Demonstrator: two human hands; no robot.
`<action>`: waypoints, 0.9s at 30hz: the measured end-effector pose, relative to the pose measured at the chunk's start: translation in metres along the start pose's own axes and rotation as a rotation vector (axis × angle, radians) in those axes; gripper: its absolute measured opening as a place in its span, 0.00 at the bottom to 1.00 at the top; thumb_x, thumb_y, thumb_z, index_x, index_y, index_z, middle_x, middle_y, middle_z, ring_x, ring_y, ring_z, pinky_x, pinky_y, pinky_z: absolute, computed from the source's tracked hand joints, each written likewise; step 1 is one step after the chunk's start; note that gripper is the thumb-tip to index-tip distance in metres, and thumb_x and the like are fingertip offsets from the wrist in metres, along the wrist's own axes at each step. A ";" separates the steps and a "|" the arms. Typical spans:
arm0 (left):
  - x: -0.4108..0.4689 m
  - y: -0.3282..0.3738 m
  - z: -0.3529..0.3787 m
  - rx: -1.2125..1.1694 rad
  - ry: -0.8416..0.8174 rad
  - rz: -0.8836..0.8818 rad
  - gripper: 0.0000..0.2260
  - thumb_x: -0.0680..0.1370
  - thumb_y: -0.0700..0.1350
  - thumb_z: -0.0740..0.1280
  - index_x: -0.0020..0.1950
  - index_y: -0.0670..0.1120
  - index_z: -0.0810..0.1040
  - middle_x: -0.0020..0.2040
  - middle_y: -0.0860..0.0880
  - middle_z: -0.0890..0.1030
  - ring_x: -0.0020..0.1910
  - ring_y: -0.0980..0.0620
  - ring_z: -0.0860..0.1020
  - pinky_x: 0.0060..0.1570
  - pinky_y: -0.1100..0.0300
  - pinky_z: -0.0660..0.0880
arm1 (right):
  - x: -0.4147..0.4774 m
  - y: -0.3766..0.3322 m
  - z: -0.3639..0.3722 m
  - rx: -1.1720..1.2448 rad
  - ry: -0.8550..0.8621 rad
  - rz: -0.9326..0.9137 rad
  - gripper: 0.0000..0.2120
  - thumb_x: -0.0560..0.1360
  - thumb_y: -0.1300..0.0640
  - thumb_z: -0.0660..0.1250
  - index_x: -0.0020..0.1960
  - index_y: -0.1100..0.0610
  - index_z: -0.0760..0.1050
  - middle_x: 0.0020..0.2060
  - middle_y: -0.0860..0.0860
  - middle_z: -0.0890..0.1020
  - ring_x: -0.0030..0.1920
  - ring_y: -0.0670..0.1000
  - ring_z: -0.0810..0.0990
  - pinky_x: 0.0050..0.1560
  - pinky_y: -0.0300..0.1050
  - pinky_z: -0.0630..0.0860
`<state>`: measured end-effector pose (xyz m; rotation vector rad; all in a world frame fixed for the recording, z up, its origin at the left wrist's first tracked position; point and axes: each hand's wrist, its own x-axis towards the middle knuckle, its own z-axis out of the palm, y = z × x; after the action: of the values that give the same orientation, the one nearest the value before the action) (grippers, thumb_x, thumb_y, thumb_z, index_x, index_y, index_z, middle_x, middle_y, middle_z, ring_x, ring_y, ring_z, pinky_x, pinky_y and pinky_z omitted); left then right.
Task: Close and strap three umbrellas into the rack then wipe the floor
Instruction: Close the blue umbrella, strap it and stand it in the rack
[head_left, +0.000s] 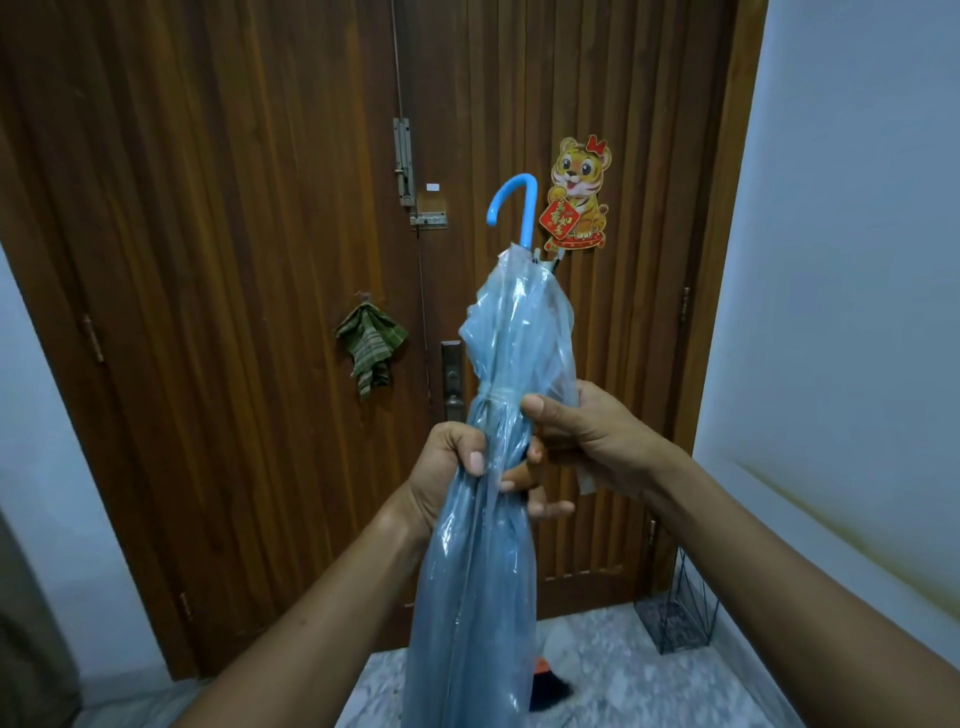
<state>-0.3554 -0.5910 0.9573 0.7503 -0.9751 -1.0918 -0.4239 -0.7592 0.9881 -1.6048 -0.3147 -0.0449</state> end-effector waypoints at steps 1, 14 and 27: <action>-0.002 0.001 -0.002 0.041 0.004 -0.032 0.17 0.59 0.41 0.68 0.46 0.37 0.79 0.31 0.43 0.79 0.39 0.40 0.80 0.60 0.41 0.68 | 0.000 0.004 0.000 0.035 0.000 -0.004 0.19 0.76 0.53 0.69 0.62 0.65 0.75 0.47 0.55 0.85 0.49 0.56 0.85 0.55 0.54 0.80; 0.002 -0.067 0.003 1.126 1.235 0.051 0.32 0.66 0.46 0.77 0.60 0.54 0.59 0.55 0.50 0.77 0.51 0.48 0.81 0.44 0.52 0.80 | 0.021 0.024 0.035 -0.528 0.436 -0.052 0.16 0.68 0.47 0.79 0.53 0.47 0.81 0.48 0.40 0.86 0.53 0.42 0.85 0.57 0.49 0.82; -0.016 -0.020 -0.006 0.437 0.978 0.135 0.26 0.53 0.31 0.63 0.52 0.35 0.71 0.36 0.41 0.75 0.35 0.44 0.80 0.38 0.50 0.77 | -0.004 -0.009 0.005 -0.500 0.271 -0.045 0.11 0.75 0.53 0.74 0.44 0.61 0.85 0.31 0.48 0.83 0.34 0.40 0.80 0.38 0.33 0.76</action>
<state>-0.3596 -0.5818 0.9327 1.3710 -0.3904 -0.2795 -0.4303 -0.7546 0.9958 -2.0566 -0.1317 -0.3988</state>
